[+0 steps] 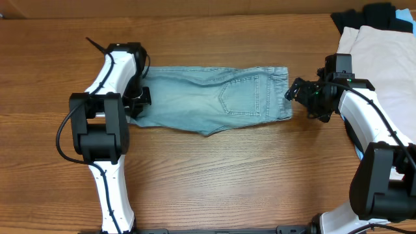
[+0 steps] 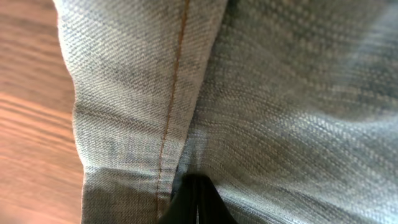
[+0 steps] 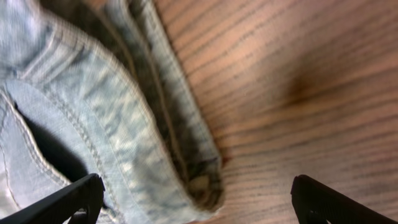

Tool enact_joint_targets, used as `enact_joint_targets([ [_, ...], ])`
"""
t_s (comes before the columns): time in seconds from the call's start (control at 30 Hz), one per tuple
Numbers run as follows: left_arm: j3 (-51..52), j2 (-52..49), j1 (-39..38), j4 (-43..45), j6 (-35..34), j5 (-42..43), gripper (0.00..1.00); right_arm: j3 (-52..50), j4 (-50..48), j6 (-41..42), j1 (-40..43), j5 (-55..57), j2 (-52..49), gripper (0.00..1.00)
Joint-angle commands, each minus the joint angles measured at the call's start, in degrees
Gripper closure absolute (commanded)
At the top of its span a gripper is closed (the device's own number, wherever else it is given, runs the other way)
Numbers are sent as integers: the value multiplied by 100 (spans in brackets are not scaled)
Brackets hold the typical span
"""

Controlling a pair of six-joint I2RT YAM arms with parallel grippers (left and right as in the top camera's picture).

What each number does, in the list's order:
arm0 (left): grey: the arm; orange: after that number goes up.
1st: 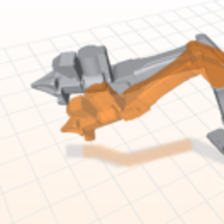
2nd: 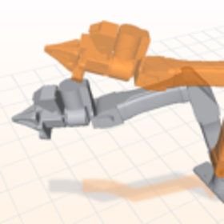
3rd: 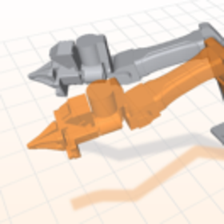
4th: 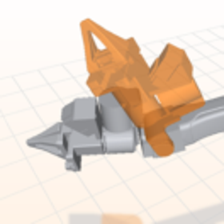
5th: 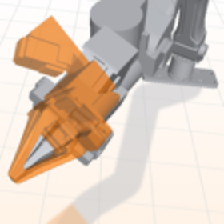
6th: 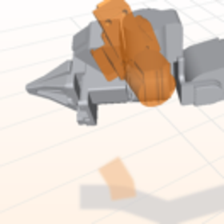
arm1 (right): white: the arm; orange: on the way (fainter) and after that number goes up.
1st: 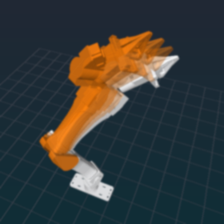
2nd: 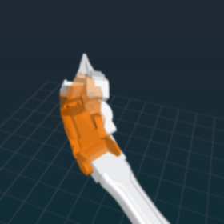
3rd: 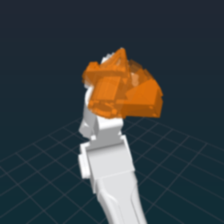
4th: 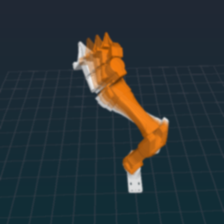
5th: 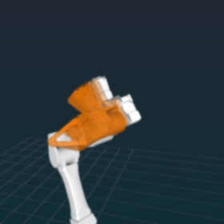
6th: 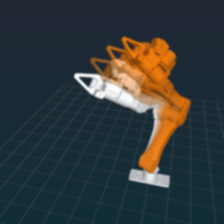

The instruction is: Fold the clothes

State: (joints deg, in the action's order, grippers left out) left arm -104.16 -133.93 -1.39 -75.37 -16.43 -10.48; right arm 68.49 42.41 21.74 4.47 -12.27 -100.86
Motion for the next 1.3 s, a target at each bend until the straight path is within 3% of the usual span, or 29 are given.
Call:
enact_joint_targets([
  [0.0,229,-481,170,48,17,-319,93,15,-240,-332,-26,-247,11,0],
  [0.13,-345,-470,157,-354,210,-234,81,15,-479,-619,-133,-461,-146,0],
  [0.2,-1169,-470,146,-835,212,-173,67,15,-560,-844,-232,-706,-317,0],
  [0.4,-2975,-470,146,-1451,234,289,50,15,-616,-1003,-426,-988,-623,0],
  [0.5,-4022,-470,181,-1506,382,1069,47,15,-654,-1001,-452,-981,-745,0],
  [0.6,-4590,-470,184,-1502,481,1639,48,15,-684,-975,-452,-992,-896,19],
  [0.77,-4977,-470,177,-1368,487,2319,44,13,-863,-973,-498,-1215,-1386,20],
  [0.9,-4975,-470,179,-1394,533,2356,42,13,-1043,-953,-673,-1419,-1738,21],
  [1.0,-4975,-470,179,-1397,564,2341,42,13,-1137,-951,-752,-1488,-1779,37],
  [1.03,-4975,-470,179,-1392,575,2297,42,26,-1176,-887,-767,-1491,-1770,52],
  [1.17,-4975,-470,179,-1403,575,2144,43,164,-1099,-824,-627,-1506,-1733,88],
  [1.27,-4975,-470,181,-1416,577,2074,43,330,-846,-826,-415,-1506,-1624,96],
])
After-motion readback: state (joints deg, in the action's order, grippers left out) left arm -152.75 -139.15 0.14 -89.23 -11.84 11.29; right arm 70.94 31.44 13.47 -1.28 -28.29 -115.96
